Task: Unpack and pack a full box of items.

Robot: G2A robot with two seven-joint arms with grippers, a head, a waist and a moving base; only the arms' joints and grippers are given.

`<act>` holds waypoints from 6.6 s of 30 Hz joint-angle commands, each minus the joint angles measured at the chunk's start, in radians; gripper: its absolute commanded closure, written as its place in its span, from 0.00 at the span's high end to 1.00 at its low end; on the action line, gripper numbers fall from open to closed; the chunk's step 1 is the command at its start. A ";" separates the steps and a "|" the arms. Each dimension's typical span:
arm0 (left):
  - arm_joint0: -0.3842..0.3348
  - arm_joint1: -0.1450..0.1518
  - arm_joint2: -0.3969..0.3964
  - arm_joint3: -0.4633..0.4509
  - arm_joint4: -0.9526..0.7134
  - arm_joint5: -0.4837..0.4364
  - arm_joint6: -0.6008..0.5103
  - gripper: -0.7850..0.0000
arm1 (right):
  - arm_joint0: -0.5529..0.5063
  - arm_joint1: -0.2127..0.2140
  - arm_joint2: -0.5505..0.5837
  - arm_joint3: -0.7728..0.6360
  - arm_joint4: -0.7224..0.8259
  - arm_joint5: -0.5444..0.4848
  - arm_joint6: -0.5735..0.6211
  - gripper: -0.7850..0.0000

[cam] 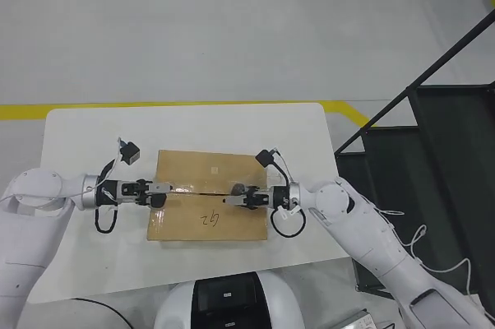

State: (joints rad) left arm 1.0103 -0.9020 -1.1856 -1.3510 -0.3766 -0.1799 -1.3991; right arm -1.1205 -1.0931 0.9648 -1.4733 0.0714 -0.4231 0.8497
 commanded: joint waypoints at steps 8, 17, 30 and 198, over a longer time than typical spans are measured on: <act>0.028 0.008 -0.066 -0.009 -0.090 -0.043 0.040 1.00 | 0.039 -0.013 -0.036 -0.044 -0.019 0.036 -0.001 1.00; 0.100 0.026 -0.199 -0.007 -0.197 -0.083 0.103 1.00 | 0.128 -0.053 -0.134 0.005 -0.012 0.055 -0.006 1.00; 0.183 0.041 -0.294 -0.038 -0.223 -0.086 0.122 1.00 | 0.273 -0.134 -0.266 0.126 0.018 0.041 -0.066 1.00; 0.461 0.028 -0.616 -0.135 -0.373 -0.164 0.426 1.00 | 0.469 -0.356 -0.394 0.315 -0.618 -0.269 -0.226 1.00</act>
State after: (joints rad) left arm 1.4692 -0.8730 -1.8006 -1.4859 -0.7504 -0.3448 -0.9731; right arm -0.6503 -1.4486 0.5735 -1.1500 -0.5244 -0.6974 0.6282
